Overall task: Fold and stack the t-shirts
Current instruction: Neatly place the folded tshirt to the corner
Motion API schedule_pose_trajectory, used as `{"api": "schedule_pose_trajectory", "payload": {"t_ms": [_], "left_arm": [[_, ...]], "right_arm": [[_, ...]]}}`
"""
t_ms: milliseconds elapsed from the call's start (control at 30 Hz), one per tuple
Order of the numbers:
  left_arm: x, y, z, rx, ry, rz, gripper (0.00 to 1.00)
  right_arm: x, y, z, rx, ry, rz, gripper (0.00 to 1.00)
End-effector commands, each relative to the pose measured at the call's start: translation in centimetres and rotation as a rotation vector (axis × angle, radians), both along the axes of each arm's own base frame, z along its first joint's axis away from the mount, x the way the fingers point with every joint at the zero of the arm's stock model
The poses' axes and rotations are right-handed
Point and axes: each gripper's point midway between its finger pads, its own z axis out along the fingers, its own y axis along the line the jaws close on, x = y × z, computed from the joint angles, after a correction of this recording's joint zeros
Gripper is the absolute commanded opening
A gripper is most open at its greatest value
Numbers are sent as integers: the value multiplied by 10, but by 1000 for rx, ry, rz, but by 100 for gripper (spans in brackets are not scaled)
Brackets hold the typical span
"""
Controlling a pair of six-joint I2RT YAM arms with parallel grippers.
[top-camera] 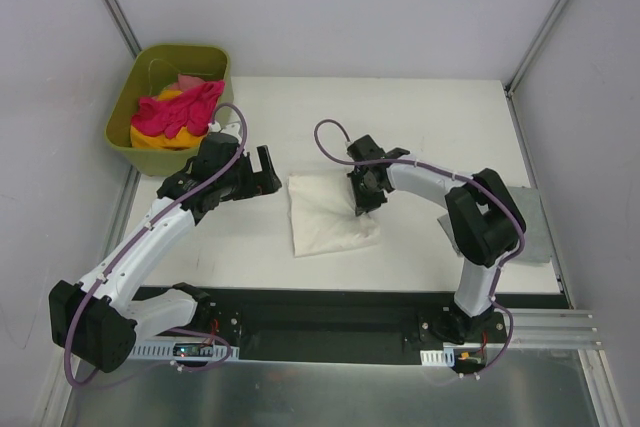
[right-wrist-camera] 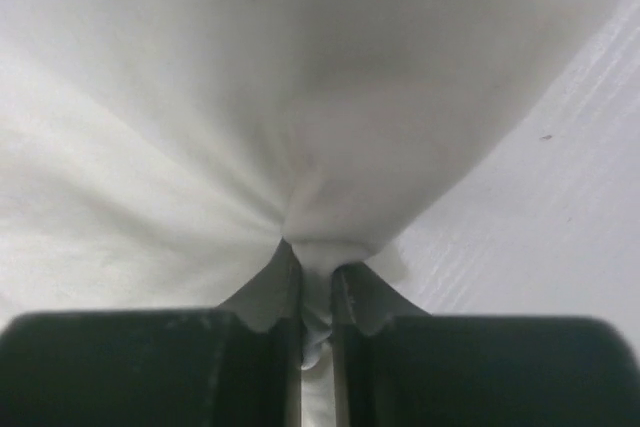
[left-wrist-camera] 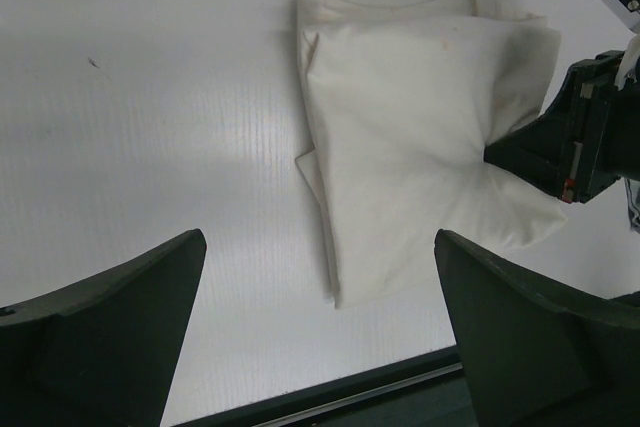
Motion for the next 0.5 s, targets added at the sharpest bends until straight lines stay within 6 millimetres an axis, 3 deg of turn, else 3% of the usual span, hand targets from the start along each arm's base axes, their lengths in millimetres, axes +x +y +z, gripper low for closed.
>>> {"api": "schedule_pose_trajectory", "payload": {"t_ms": [0, 200, 333, 467], "left_arm": [[2, 1, 3, -10, -7, 11, 99], [2, 3, -5, 2, 11, 17, 99], [4, 2, -7, 11, 19, 10, 99], [9, 4, -5, 29, 9, 18, 99]], "right_arm": [[-5, -34, 10, -164, -25, -28, 1], [-15, -105, 42, -465, -81, -80, 1], [-18, -159, 74, -734, -124, -61, 1], [-16, -197, 104, -893, -153, -76, 1]]}}
